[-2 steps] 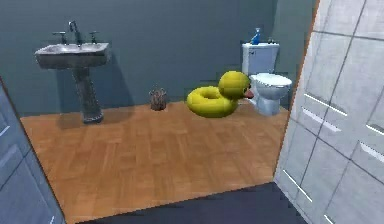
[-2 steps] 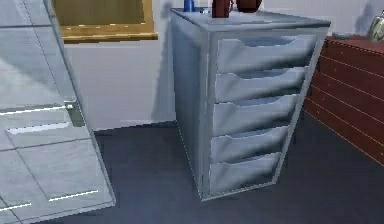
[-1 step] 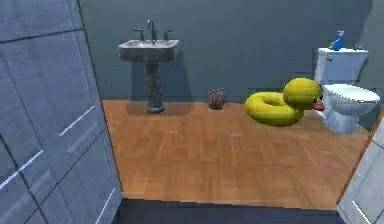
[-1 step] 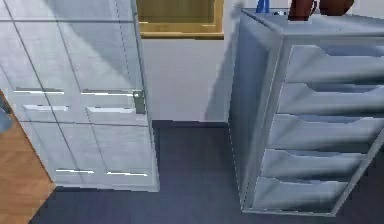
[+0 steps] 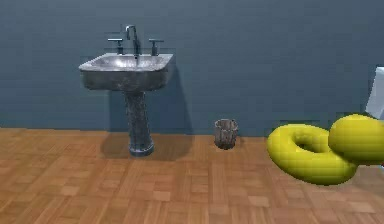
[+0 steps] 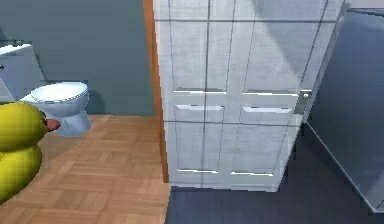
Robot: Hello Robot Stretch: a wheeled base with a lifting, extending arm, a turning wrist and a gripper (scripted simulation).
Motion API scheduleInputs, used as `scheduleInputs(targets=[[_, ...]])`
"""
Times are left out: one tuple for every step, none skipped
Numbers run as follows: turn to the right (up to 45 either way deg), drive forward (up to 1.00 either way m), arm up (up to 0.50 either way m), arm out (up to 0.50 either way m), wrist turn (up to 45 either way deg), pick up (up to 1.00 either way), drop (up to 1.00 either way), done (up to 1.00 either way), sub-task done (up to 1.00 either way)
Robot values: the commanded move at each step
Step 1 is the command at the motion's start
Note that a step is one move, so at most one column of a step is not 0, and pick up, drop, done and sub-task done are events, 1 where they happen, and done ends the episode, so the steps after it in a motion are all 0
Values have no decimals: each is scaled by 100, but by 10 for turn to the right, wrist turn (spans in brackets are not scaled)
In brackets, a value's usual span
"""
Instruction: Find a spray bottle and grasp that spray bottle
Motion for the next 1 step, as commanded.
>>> scheduleInputs(targets=[[-60, 0, 0, 0, 0, 0, 0, 0, 0]])
